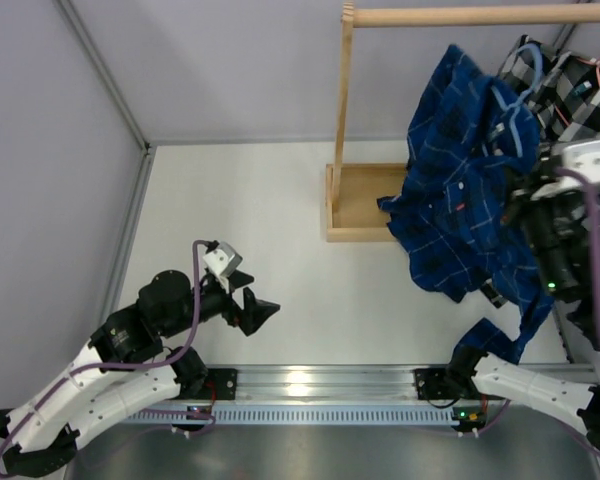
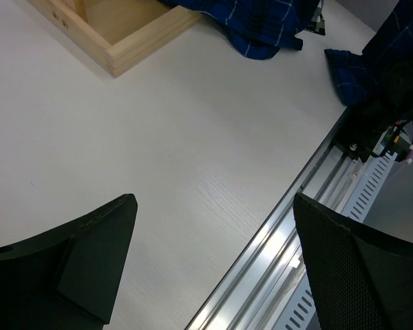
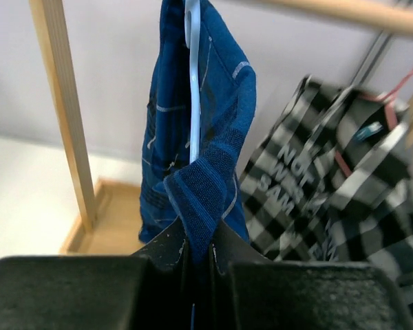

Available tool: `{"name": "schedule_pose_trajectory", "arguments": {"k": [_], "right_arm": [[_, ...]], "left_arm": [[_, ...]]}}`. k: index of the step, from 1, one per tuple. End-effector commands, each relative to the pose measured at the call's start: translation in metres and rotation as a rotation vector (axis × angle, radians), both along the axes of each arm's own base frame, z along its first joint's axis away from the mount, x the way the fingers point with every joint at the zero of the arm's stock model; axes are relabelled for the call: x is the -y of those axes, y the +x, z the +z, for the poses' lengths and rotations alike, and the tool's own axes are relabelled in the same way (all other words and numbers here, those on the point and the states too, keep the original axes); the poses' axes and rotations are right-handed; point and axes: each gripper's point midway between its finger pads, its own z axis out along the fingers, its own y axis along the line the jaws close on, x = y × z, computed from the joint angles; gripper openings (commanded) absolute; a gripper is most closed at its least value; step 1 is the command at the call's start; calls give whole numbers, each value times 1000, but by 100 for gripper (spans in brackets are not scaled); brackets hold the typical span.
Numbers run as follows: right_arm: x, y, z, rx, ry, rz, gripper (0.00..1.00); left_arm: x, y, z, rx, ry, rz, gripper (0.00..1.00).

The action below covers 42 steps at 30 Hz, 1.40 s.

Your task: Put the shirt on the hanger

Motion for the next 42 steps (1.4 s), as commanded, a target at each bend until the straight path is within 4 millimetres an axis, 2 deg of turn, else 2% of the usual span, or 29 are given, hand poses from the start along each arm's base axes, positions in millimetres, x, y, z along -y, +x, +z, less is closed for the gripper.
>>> {"name": "schedule_pose_trajectory", "arguments": {"k": [1,3,6,10,12,13,14,15,16,17,18,19,20,21,22,23,24,25,26,28,29,31,32,34,37,38,40,42], "right_arm": [[-17,13,-23,2,60,0,0],[-26,19,-44,-27,70,8,0],[-33,22,-58,-41,98,22,0],[-39,33,-62,-64,76,-8,0],[-34,40,-53,-59,77,-42,0],[-46,49,-54,-72,64,-19,0],[-40,57,-52,-72,68,-45,0],[-38,60,-41,-56,94,-39,0],[-51,71,-40,-68,110,12,0],[-39,80,-38,-65,125,-25,0],[-36,81,-26,-45,149,-23,0],[-39,90,-26,-54,156,-22,0],[-32,92,-13,-25,171,-37,0],[-32,96,-8,-20,169,-36,0],[-39,110,-11,-39,155,-23,0],[-33,113,1,-18,160,-36,0],[-41,128,-3,-40,146,-11,0],[-41,134,-1,-41,148,-9,0],[-32,138,8,-24,155,-23,0],[-32,156,5,-42,152,-10,0],[-23,162,9,-38,168,-28,0],[-23,179,2,-64,187,-10,0],[-16,183,2,-65,195,-18,0],[-21,193,-6,-94,201,26,0],[-23,199,-19,-117,211,38,0],[-23,203,-33,-141,213,34,0],[-23,205,-41,-145,219,33,0],[-24,210,-53,-169,217,33,0]], "left_arm": [[7,-5,7,15,-35,-46,98],[7,-5,7,15,-37,-50,98],[7,-6,8,16,-40,-53,98],[6,-9,10,24,-53,-63,98],[5,-9,12,31,-57,-58,98],[3,-7,13,38,-58,-46,98],[0,-4,14,45,-59,-24,98],[-7,5,15,58,-57,39,98],[-15,11,18,64,-68,100,98],[-25,21,19,70,-72,173,98],[-38,32,18,80,-62,267,98],[-48,40,18,78,-64,334,98],[-53,44,17,79,-59,371,98],[-58,47,16,80,-55,398,98],[-62,52,14,77,-47,425,98],[-61,54,11,67,-35,430,98],[-61,55,9,61,-27,430,98],[-61,57,8,59,-20,434,98],[-61,58,6,52,-7,436,98],[-63,60,4,49,0,454,98],[-64,60,4,48,1,458,98],[-66,60,6,56,-7,465,98],[-68,60,7,60,-9,474,98],[-73,61,10,70,-21,501,98],[-96,71,10,73,-10,639,98],[-105,74,11,77,-5,696,98],[-117,80,10,68,2,764,98],[-120,83,8,58,3,774,98]]}}
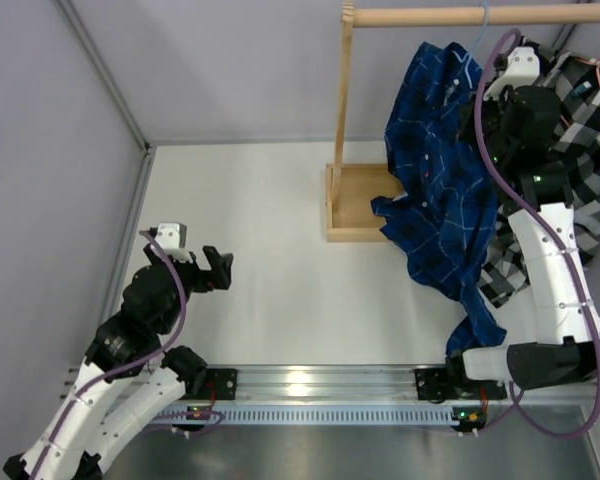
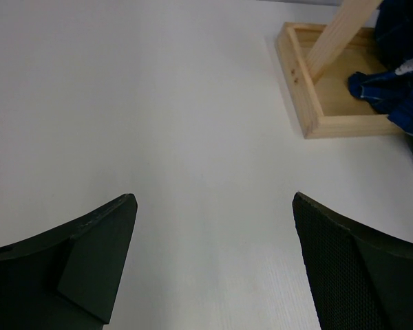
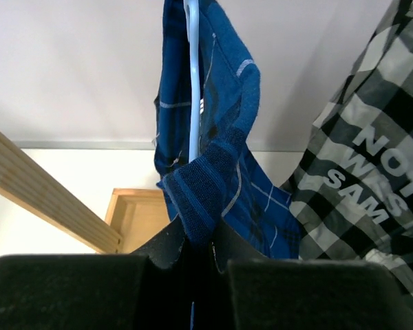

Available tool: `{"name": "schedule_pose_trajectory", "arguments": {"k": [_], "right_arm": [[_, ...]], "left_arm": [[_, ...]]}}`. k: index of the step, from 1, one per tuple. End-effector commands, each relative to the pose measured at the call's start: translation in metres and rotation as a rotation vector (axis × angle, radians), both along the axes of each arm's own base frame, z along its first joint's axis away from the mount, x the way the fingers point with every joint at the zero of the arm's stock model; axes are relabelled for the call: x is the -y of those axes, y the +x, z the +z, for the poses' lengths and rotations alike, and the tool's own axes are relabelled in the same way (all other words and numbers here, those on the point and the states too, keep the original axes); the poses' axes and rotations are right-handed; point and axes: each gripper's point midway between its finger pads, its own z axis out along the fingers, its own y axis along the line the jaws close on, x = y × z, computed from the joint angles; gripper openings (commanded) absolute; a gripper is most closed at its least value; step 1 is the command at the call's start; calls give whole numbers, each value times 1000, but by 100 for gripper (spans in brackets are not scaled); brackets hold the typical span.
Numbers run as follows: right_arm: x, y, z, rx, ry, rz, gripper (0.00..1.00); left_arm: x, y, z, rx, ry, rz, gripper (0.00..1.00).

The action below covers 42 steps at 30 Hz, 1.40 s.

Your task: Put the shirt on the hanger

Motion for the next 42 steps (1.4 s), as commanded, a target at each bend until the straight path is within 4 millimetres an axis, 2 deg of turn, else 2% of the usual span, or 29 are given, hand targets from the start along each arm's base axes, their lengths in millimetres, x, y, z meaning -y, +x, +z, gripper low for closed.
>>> {"name": "schedule_pose_trajectory", "arguments": {"k": [1,4,5,6,7,8,9,10,11,12,13,14,15,16,17,18,19,20,21,22,23,24,26,28,34,42], "right_arm": [[-4,-1,34,139,42,31,0],[-2,-3,28,131,60,13,3],[0,-3,23,123,65,5,12],[1,-9,29,147,77,-2,29],[2,-11,29,150,82,-5,67],[2,-14,28,146,89,-7,84],[3,-27,31,147,104,-7,95],[4,-35,32,140,116,-8,99],[4,-46,32,137,128,-7,99],[5,-72,44,176,158,4,99],[4,-78,24,145,166,6,99],[4,-92,23,158,185,15,100],[-2,-122,33,208,209,68,99],[-7,-128,12,169,206,99,99],[-11,-141,8,169,209,130,100],[-18,-166,9,198,196,194,100],[-20,-172,-16,132,183,208,99],[-21,-182,-26,105,172,219,100],[-17,-195,-34,93,138,213,100],[-13,-200,-49,49,126,196,99],[-8,-208,-72,-29,111,169,99],[1,-218,-79,-30,83,135,99],[10,-226,-105,-99,51,96,100],[21,-232,-118,-111,15,46,99],[34,-237,-119,-78,6,-19,99],[35,-241,-115,-53,8,-23,99]], "left_arm": [[-20,9,2,-8,-13,114,98],[-24,13,-1,-22,-13,131,98],[-25,14,-2,-27,-8,140,98],[-27,15,-2,-29,-5,147,98],[-29,16,-2,-30,-7,160,98],[-29,18,-4,-35,-2,161,98],[-30,18,-3,-32,0,161,98],[-32,19,-3,-35,5,176,98],[-34,20,-3,-35,7,186,98],[-37,21,-3,-34,14,199,98],[-40,21,-1,-28,15,215,98],[-45,21,2,-18,16,243,98],[-48,20,6,-7,14,256,98],[-50,18,10,5,6,262,98],[-50,16,17,20,-5,255,98],[-49,13,21,26,-15,245,98],[-48,9,27,48,-31,231,98],[-46,6,30,58,-40,212,98],[-46,4,30,64,-37,207,98],[-48,0,31,78,-41,208,98],[-51,0,30,83,-40,219,98],[-56,1,21,72,-26,249,98],[-62,0,13,68,-24,281,98],[-59,-1,14,69,-26,265,98],[-55,1,3,55,-14,244,98],[-54,-5,5,95,-42,223,98]]}}
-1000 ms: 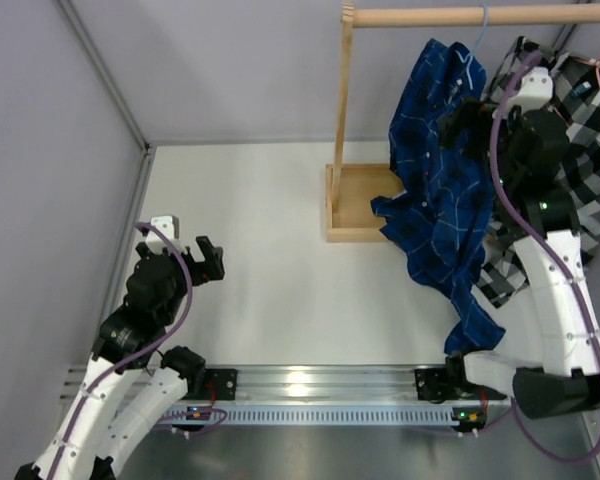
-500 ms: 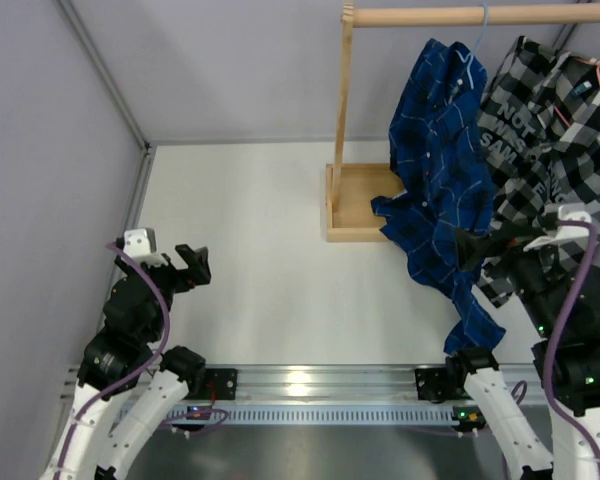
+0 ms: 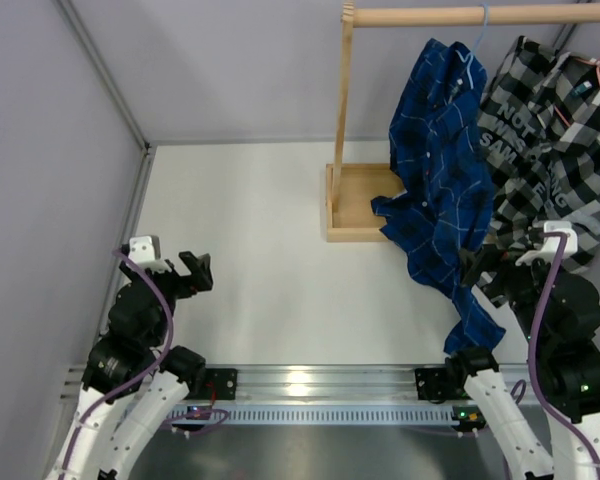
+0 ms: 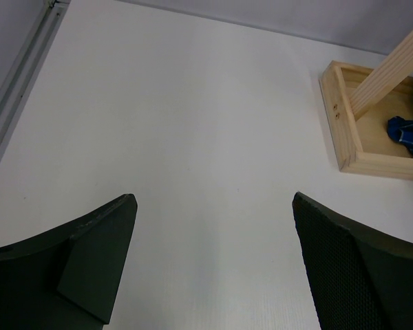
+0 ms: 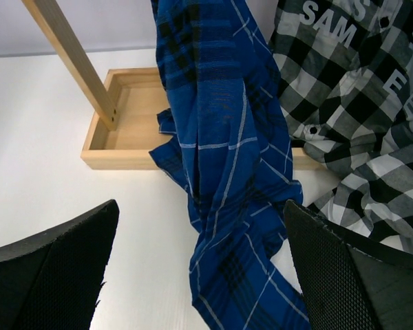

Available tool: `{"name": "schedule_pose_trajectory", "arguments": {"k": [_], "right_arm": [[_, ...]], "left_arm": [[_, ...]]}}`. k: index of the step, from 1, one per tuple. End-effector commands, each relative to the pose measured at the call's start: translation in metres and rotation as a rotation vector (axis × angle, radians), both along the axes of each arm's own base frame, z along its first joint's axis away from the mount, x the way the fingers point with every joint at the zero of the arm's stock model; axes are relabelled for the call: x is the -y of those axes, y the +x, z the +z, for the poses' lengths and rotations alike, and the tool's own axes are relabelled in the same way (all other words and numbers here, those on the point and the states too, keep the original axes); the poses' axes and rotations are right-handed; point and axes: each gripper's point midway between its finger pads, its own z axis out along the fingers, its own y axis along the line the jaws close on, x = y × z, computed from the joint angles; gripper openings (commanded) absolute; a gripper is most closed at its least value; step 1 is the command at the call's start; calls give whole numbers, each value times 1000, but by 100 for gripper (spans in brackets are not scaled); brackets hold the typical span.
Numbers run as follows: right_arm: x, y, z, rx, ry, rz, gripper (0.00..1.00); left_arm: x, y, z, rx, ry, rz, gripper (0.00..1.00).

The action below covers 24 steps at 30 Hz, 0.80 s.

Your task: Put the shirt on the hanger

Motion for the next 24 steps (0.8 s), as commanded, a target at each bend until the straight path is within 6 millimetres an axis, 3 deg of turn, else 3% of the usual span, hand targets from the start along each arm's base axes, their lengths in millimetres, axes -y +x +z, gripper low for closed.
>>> {"name": "schedule_pose_trajectory", "arguments": {"k": [1,24], "right_arm": [[5,-7,5,19,-14,-16,99],[6,-10,3,50,-55,0,99]], "left_arm": [[0,-1,8,43,-9,-9,98],[11,0,5,37,-4,-71,98]]}}
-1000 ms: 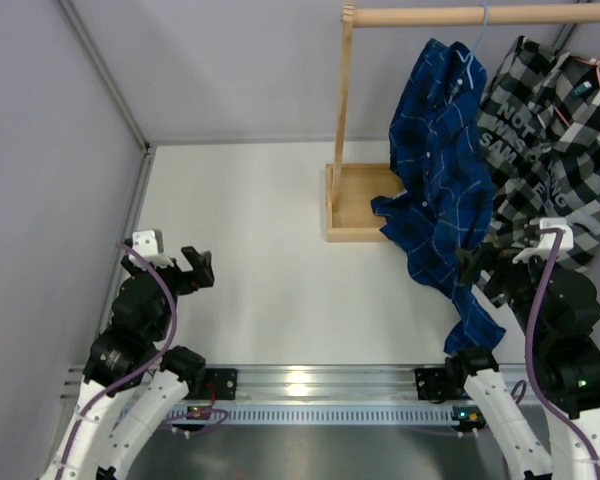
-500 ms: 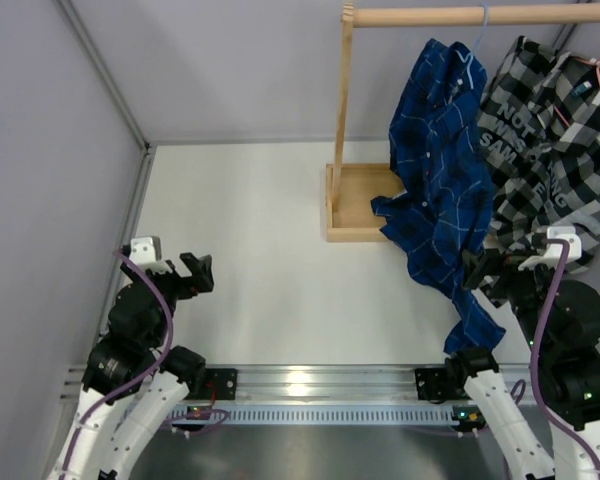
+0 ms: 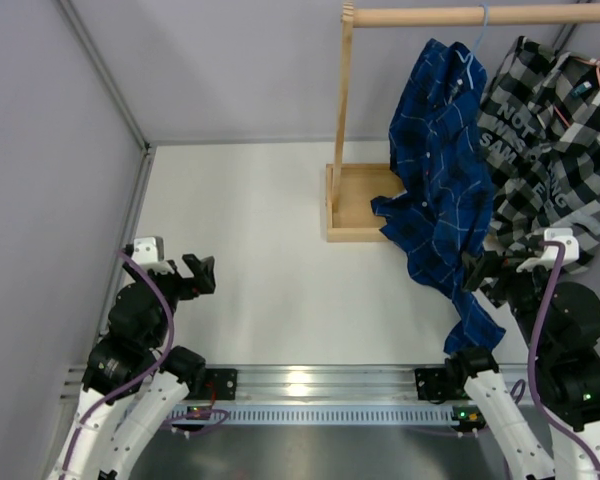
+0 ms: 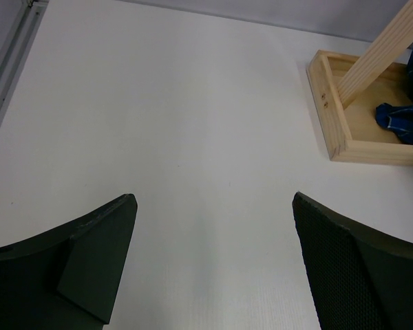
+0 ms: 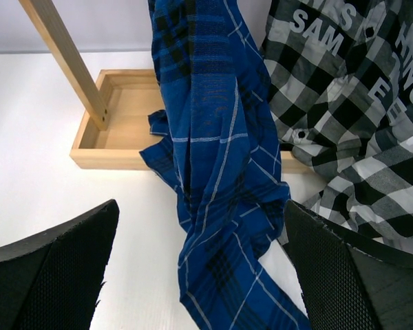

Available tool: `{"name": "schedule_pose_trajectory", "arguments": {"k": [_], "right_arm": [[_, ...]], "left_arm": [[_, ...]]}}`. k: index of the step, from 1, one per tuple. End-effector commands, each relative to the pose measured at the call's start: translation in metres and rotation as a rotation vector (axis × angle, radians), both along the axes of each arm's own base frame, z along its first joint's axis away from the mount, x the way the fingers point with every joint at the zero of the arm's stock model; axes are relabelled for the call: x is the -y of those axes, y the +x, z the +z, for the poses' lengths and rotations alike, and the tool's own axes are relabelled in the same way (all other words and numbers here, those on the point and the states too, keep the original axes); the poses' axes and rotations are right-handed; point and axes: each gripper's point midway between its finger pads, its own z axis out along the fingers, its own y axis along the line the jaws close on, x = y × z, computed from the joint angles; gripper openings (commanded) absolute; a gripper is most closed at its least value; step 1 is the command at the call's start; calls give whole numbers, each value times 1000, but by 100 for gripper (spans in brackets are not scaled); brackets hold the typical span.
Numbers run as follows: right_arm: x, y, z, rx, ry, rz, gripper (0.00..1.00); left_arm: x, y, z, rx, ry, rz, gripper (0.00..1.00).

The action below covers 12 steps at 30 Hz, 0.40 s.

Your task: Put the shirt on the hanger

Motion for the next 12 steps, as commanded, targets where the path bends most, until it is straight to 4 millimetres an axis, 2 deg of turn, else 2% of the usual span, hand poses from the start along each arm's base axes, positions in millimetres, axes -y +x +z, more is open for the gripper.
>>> {"name": "schedule_pose_trajectory", "arguments": {"k": [1,12], "right_arm": [[0,-3,4,23,-10,10,99],[-3,-2,2,13,-19,28,100]], "left_arm": [[4,3,6,31,-3,-18,98],[4,3,6,32,-5,-22,98]]}}
